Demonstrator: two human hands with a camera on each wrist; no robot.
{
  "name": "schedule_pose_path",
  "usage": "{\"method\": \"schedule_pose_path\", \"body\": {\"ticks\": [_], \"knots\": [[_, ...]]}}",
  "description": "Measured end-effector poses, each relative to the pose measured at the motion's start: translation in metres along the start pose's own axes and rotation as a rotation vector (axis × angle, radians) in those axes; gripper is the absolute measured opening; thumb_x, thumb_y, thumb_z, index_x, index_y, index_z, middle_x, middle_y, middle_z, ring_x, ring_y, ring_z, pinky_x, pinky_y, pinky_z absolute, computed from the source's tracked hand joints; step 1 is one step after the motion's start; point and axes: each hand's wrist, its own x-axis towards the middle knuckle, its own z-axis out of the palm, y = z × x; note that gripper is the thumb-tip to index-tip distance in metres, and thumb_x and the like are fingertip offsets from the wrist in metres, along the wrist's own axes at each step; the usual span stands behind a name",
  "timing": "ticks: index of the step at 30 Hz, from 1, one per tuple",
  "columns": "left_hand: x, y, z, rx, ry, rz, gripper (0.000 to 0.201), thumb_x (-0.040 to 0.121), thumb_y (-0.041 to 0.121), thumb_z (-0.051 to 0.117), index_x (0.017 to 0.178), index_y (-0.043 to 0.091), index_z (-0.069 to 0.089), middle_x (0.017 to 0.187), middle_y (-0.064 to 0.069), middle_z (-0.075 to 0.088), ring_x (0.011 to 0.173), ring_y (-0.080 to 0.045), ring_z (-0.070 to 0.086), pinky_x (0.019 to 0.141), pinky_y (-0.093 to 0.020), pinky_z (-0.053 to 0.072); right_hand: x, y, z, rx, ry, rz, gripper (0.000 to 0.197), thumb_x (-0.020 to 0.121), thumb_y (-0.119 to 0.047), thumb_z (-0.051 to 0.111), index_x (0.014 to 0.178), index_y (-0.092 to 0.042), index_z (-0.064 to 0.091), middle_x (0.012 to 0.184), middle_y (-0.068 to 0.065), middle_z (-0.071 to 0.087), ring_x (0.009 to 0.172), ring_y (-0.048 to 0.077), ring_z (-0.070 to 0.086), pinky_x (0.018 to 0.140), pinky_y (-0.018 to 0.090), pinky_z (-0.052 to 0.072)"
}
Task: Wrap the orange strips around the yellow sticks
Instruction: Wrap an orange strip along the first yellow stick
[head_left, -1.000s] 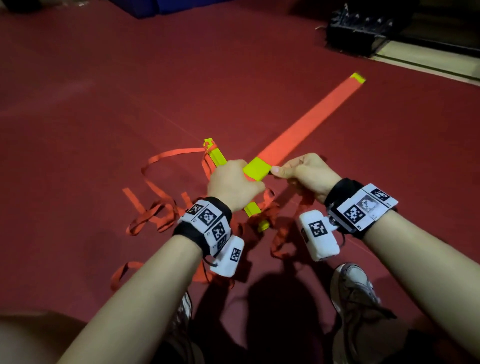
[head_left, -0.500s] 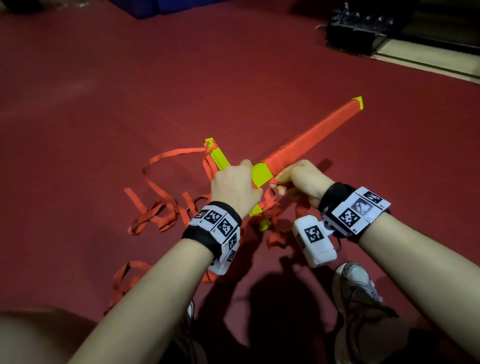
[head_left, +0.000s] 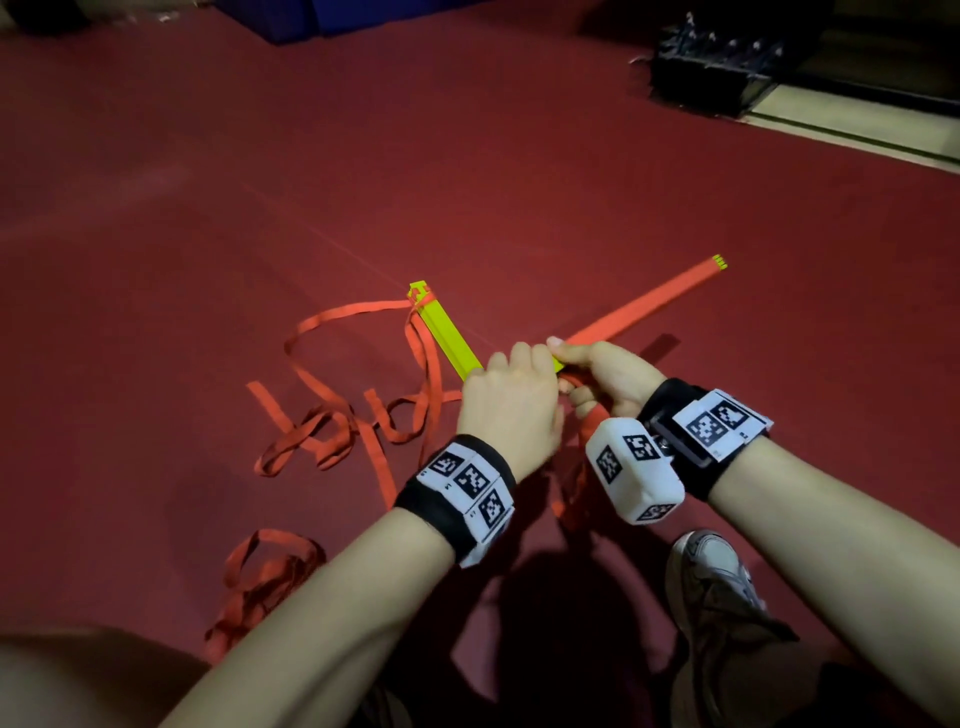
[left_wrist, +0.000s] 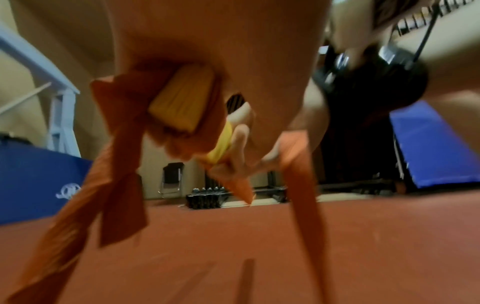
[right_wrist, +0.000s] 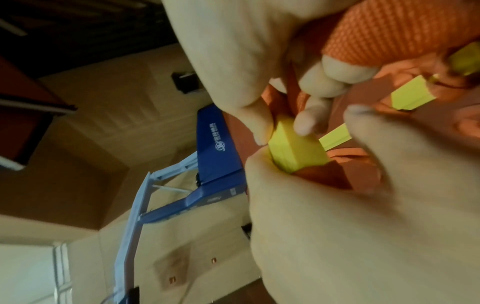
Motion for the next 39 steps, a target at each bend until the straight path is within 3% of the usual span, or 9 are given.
{"method": "schedule_pose_path", "body": {"ticks": [5, 8, 11, 21, 25, 29, 31, 34, 39], "knots": [[0.021, -0.007, -0.011, -0.646, -0.390, -0.345, 0.043, 0.084, 0.049, 0.057, 0.112, 0.017, 0.059, 0.109, -0.010, 0.066, 0.098, -0.035, 0.066, 0.085, -0.041, 0.052, -0.003, -0.001, -0.012, 0.076, -0.085, 0.047, 0.031, 0.100, -0.032, 0.056, 0.075, -0.015, 0.049, 0.049, -0.002, 0.042, 0.038, 0.006, 0.023, 0.043, 0.018, 0.014], [0.033, -0.029, -0.009, -1.398, -0.611, -0.610, 0.037, 0.087, 0.044, 0.055, 0.088, 0.012, 0.073, 0.079, -0.013, 0.070, 0.070, -0.033, 0.070, 0.072, -0.043, 0.059, -0.013, -0.009, -0.011, 0.095, -0.164, 0.032, 0.039, 0.103, -0.032, 0.052, 0.069, -0.013, 0.043, 0.045, -0.004, 0.037, 0.033, 0.004, 0.019, 0.042, 0.017, 0.010], [0.027, -0.044, -0.008, -1.665, -0.945, -0.675, 0.045, 0.102, 0.049, 0.042, 0.101, 0.015, 0.073, 0.085, -0.012, 0.071, 0.069, -0.027, 0.070, 0.066, -0.035, 0.060, -0.021, -0.011, -0.004, 0.002, -0.178, 0.017, 0.046, 0.100, -0.032, 0.057, 0.060, -0.012, 0.046, 0.043, -0.006, 0.032, 0.033, 0.005, 0.020, 0.034, 0.015, 0.017], [0.014, -0.058, 0.000, -1.888, -0.755, -0.382, 0.028, 0.094, 0.005, 0.063, 0.121, 0.007, 0.060, 0.104, -0.017, 0.071, 0.084, -0.029, 0.071, 0.072, -0.042, 0.062, -0.024, -0.015, -0.003, -0.374, -0.176, -0.326, 0.044, 0.093, -0.022, 0.068, 0.057, -0.006, 0.048, 0.049, 0.008, 0.051, 0.037, 0.011, 0.036, 0.038, 0.019, 0.029], [0.016, -0.052, 0.002, -1.780, -0.511, -0.409, 0.040, 0.086, 0.002, 0.072, 0.123, 0.010, 0.061, 0.095, -0.016, 0.071, 0.082, -0.024, 0.070, 0.071, -0.037, 0.062, -0.026, -0.020, -0.002, -0.479, -0.019, -0.452, 0.049, 0.090, -0.025, 0.073, 0.053, -0.006, 0.048, 0.039, -0.001, 0.042, 0.031, 0.007, 0.032, 0.035, 0.016, 0.026], [0.024, -0.046, -0.004, -1.627, -0.295, -0.491, 0.044, 0.087, -0.017, 0.063, 0.126, 0.000, 0.055, 0.088, -0.016, 0.068, 0.055, -0.017, 0.063, 0.045, -0.030, 0.054, -0.020, -0.019, 0.000, -0.477, 0.071, -0.455, 0.035, 0.093, -0.019, 0.072, 0.061, -0.006, 0.063, 0.039, -0.002, 0.040, 0.033, 0.010, 0.029, 0.039, 0.019, 0.022], [0.025, -0.045, -0.001, -1.499, -0.261, -0.510, 0.047, 0.083, -0.013, 0.069, 0.124, 0.005, 0.055, 0.091, -0.015, 0.069, 0.060, -0.019, 0.065, 0.054, -0.034, 0.056, -0.020, -0.020, 0.001, -0.503, 0.039, -0.427, 0.034, 0.096, -0.016, 0.066, 0.063, -0.007, 0.067, 0.040, 0.001, 0.041, 0.036, 0.013, 0.028, 0.041, 0.019, 0.020], [0.024, -0.048, 0.002, -1.034, -0.295, -0.470, 0.073, 0.072, 0.022, 0.079, 0.139, 0.020, 0.051, 0.114, -0.008, 0.071, 0.103, -0.032, 0.068, 0.092, -0.042, 0.053, -0.027, -0.025, 0.005, -0.503, 0.009, -0.413, 0.033, 0.098, -0.014, 0.062, 0.067, -0.004, 0.067, 0.039, 0.000, 0.041, 0.035, 0.012, 0.027, 0.039, 0.018, 0.020], [0.013, -0.053, -0.004, -0.541, -0.293, -0.313, 0.069, 0.086, 0.018, 0.068, 0.148, 0.031, 0.042, 0.130, -0.009, 0.063, 0.122, -0.037, 0.056, 0.095, -0.040, 0.045, -0.042, -0.048, 0.007, -0.416, -0.030, -0.440, 0.030, 0.096, -0.017, 0.065, 0.069, -0.005, 0.069, 0.039, -0.001, 0.036, 0.036, 0.012, 0.023, 0.043, 0.018, 0.018]]}}
